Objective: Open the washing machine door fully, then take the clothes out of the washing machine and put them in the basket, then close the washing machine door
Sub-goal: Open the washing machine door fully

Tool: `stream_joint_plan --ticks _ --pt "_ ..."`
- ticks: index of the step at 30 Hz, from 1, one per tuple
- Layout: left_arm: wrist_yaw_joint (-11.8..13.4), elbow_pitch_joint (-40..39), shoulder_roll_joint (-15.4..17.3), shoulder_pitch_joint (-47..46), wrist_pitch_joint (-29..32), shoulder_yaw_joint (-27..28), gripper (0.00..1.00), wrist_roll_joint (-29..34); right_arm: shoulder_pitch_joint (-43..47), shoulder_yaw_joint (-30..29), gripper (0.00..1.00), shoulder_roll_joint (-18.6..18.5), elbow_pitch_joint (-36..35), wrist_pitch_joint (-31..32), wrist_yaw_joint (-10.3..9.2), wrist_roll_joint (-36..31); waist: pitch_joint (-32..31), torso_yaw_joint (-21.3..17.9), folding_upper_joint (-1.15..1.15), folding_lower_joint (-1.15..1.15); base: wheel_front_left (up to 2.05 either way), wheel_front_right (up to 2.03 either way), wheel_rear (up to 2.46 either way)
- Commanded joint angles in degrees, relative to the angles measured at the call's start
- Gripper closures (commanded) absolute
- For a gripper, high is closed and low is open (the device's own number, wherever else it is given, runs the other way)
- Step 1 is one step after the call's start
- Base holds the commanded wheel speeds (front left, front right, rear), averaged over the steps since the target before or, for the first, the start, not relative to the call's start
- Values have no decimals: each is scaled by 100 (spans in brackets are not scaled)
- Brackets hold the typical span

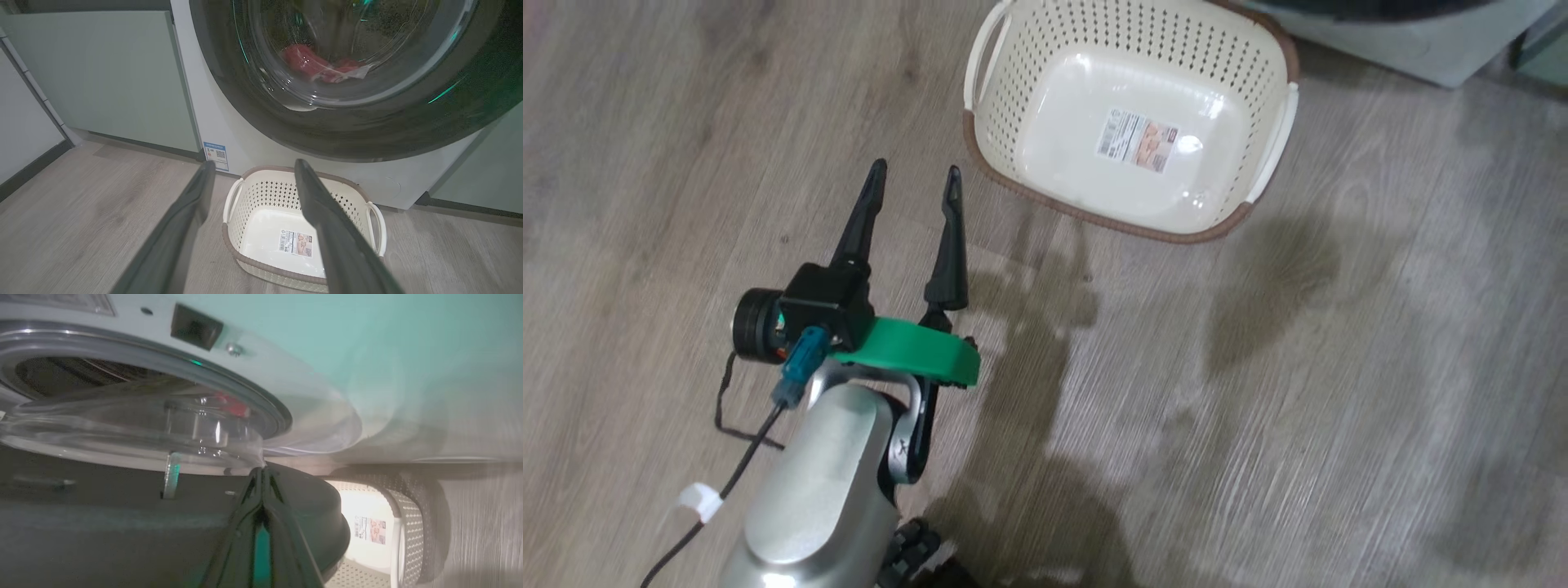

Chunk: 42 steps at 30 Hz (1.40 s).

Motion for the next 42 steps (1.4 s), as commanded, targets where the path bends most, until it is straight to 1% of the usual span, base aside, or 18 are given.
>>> stream_joint_plan --ticks 1,11,22,31,42 --pt "-8 -131 108 47 -54 278 0 65 243 191 100 227 -366 127 45 89 -172 -32 0 -1 0 0 0" --pt "-137 11 108 364 -54 559 0 242 1273 422 100 413 -893 294 45 324 -872 -77 0 -1 0 0 0" --pt "-232 79 108 661 -54 766 0 348 2074 751 100 624 -1082 554 45 391 -1426 -1 0 -1 0 0 0" --pt "-300 126 108 875 -54 919 0 439 2668 943 100 1043 -1125 536 45 462 -1790 201 0 -1 0 0 0" --pt "-403 189 108 1068 -54 1061 0 566 3224 1103 100 1644 -1055 477 45 511 -2139 577 0 -1 0 0 0"
